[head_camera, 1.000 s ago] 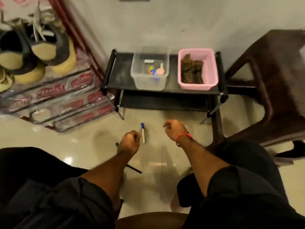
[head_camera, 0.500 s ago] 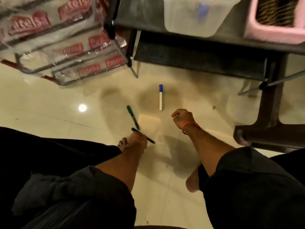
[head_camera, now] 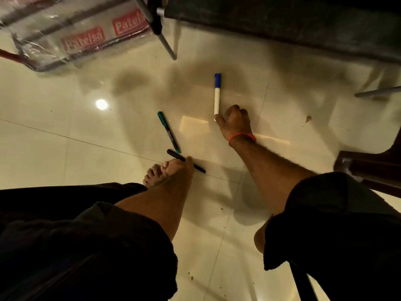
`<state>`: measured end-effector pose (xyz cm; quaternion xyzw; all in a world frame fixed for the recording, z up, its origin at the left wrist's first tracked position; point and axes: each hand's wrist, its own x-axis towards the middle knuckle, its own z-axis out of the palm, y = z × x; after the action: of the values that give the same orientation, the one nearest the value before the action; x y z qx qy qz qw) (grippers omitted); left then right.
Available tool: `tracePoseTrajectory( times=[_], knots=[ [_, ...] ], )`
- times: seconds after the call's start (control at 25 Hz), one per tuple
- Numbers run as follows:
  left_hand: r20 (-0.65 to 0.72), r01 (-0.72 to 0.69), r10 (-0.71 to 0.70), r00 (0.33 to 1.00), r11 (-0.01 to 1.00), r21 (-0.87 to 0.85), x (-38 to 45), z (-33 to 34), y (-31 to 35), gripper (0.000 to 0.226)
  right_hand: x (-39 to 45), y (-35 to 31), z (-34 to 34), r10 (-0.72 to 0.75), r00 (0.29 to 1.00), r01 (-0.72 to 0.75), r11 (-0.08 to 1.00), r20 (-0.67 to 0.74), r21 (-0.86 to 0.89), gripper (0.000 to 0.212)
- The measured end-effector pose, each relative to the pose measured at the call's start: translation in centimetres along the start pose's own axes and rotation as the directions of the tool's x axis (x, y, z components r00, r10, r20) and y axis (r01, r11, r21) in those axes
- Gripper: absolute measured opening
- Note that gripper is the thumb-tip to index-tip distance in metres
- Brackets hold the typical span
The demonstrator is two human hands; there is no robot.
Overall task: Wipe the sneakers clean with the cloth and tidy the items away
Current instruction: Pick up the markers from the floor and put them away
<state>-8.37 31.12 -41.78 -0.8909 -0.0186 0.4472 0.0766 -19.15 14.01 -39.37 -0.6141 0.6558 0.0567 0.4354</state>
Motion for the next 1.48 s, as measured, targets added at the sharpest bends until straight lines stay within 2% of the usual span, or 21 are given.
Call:
tracePoseTrajectory(
  times=[0.08,0.16,0.28,0.36,0.52,0.64,0.76,1.0,1.12,1.24,1.32,1.48],
  knots=[
    [0.051,-0.042,0.040,0.998,0.998,0.043,-5.5,-2.7,1.9,0.062,0.8,-0.5,0.5,0.008,1.000,-0.009,0.992,-0.007,-0.126,0.054],
    [0.089,-0.077,0.069,0.994,0.993,0.086,-11.8,-5.9,4.5,0.050,1.2,-1.1,0.5,0.019,1.000,-0.024,0.974,-0.024,-0.225,0.055],
    [-0.055,-0.114,0.112,0.992,0.993,-0.043,-9.3,-2.9,2.8,0.038,1.3,-1.7,-0.1,0.091,0.996,-0.089,0.979,0.006,-0.182,0.044],
    [-0.129,-0.207,0.187,0.974,0.964,-0.167,-9.1,-1.8,3.1,0.031,0.8,-1.6,-1.0,0.120,0.992,-0.116,0.988,0.032,-0.104,0.040],
    [-0.208,-0.397,0.350,0.913,0.881,-0.258,-12.3,-3.5,6.0,0.028,-1.2,-2.0,-4.6,0.104,0.989,-0.106,0.994,0.109,0.018,0.031],
    [-0.283,-0.534,0.459,0.842,0.784,-0.318,-15.3,-5.3,7.8,0.028,-3.3,-3.1,-8.5,0.051,0.991,-0.060,0.996,0.127,0.068,0.024],
    [-0.288,-0.615,0.543,0.789,0.700,-0.364,-19.4,-7.7,9.0,0.027,-6.2,-4.6,-12.8,0.007,0.984,-0.022,0.996,0.177,0.082,0.023],
    [-0.306,-0.742,0.687,0.659,0.529,-0.412,-29.4,-11.5,9.9,0.023,-14.2,-5.7,-22.9,-0.070,0.995,0.055,0.979,0.069,0.194,0.017],
    [-0.322,-0.818,0.779,0.537,0.388,-0.425,-35.7,-12.9,10.7,0.025,-18.6,-4.3,-29.2,-0.096,0.991,0.117,0.962,-0.097,0.245,0.017],
    [-0.353,-0.893,0.855,0.379,0.239,-0.381,-42.9,-13.7,12.6,0.026,-24.1,-2.7,-36.4,-0.125,0.949,0.211,0.934,-0.288,0.289,0.016],
    [-0.366,-0.931,0.892,0.264,0.137,-0.338,-47.8,-14.0,14.1,0.026,-27.9,-1.6,-41.0,-0.151,0.898,0.297,0.901,-0.413,0.317,0.015],
    [-0.321,-0.953,0.947,0.019,-0.079,-0.292,-58.2,-13.1,17.0,0.025,-34.7,1.4,-50.1,-0.116,0.742,0.401,0.866,-0.660,0.299,0.009]
  ],
)
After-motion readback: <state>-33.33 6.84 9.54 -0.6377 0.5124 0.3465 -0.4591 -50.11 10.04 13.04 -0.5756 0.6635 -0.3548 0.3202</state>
